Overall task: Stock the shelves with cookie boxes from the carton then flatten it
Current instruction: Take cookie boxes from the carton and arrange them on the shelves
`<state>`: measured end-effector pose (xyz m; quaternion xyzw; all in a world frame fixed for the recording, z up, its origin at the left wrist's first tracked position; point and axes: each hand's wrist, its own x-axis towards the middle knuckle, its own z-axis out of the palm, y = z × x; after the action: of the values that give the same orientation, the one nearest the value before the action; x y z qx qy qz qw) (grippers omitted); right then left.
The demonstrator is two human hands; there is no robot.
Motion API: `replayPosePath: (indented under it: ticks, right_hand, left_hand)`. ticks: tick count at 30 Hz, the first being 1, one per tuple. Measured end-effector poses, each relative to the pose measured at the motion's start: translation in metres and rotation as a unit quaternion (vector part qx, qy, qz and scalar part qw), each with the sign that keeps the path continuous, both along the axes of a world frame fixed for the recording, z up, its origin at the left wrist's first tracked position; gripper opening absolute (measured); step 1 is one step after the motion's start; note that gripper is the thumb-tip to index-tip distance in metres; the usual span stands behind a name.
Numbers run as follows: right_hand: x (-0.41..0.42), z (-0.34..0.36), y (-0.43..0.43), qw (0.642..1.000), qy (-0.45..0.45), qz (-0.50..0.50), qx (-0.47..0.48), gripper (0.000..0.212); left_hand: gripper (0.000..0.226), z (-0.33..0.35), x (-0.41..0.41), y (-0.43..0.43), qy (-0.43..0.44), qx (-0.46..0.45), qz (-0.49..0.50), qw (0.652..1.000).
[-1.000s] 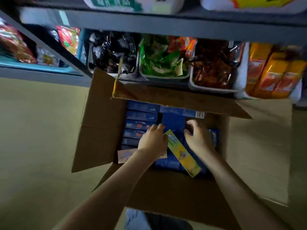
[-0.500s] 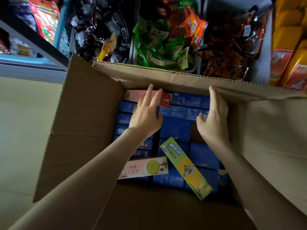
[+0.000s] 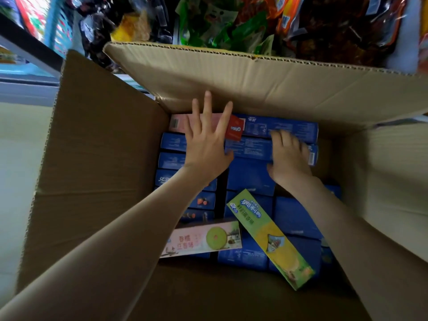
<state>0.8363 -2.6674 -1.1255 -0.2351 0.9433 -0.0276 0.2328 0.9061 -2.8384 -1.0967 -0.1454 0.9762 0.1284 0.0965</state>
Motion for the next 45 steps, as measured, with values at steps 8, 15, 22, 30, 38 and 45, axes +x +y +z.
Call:
replayPosePath:
  ticks: [8,15,22,30,38,45]
  right_hand:
    - [0.002,-0.004,-0.015,0.993,0.065,0.071,0.07,0.064]
    - [0.022,0.012,-0.002,0.99,0.11,0.083,0.038,0.064]
    - [0.047,0.026,0.019,0.99,0.133,0.047,-0.001,0.072]
    - [0.076,0.045,0.032,0.993,0.065,-0.035,-0.093,0.064]
    - [0.067,0.073,0.035,0.919,-0.257,-0.197,-0.226,0.043]
    - [0.075,0.086,0.027,0.799,-0.399,-0.308,-0.329,0.017]
  left_hand:
    - [0.065,0.001,-0.006,0.01,0.009,0.013,0.015,1.0]
    - [0.036,0.013,-0.007,0.004,0.003,0.034,0.011,0.999]
    - [0.022,0.026,-0.003,0.002,0.004,0.043,0.025,0.999]
    - [0.035,0.045,0.001,0.006,-0.072,0.042,0.011,0.996]
    - [0.025,0.068,0.015,0.02,-0.127,0.212,0.145,0.958]
    - [0.045,0.06,0.031,0.036,-0.095,0.263,0.186,0.942]
